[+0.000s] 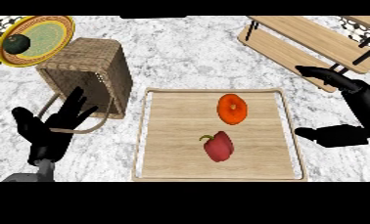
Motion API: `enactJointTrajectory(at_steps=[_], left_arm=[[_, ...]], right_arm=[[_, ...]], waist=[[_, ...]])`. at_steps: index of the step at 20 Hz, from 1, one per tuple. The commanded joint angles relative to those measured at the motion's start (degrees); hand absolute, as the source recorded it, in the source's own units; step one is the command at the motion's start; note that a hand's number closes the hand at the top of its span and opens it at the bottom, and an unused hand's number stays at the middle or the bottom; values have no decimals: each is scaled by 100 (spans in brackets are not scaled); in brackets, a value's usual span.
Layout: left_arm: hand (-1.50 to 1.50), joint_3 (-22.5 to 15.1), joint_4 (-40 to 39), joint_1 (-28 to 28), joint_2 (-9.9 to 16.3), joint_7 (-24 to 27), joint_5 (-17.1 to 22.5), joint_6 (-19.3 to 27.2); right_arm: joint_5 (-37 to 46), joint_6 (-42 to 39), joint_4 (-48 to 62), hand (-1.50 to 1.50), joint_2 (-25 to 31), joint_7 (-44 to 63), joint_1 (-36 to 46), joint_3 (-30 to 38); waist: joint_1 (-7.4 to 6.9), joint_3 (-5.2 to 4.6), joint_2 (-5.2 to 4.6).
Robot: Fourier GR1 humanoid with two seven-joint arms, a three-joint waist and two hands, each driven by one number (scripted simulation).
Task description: Pick the bell pepper from the tray and place it in the tiered shelf
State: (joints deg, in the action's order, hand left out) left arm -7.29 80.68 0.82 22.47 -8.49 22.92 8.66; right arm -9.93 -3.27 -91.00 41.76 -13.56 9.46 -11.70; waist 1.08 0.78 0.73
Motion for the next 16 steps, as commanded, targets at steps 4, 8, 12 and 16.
enactJointTrajectory(at_steps=[4, 8, 12, 16], left_arm=[[0, -90, -184, -224, -30, -328, -135, 65], [0, -41, -509, -81, -112, -143, -198, 15], [0, -175, -309, -19, -189, -449, -262, 65], [0, -97, -189, 129, -135, -609, -284, 48]], right_arm=[[-180, -806, -1720, -150, 862, 694, -687, -15], [124, -620, -2827, -150, 1057, 2156, -444, -364], [438, -146, -3483, -150, 837, 3702, -188, -588], [1447, 324, -3625, -150, 194, 4863, 238, -1364]], waist=[[49, -87, -28], [53, -102, -35], [-55, -95, -54], [-149, -89, -71]])
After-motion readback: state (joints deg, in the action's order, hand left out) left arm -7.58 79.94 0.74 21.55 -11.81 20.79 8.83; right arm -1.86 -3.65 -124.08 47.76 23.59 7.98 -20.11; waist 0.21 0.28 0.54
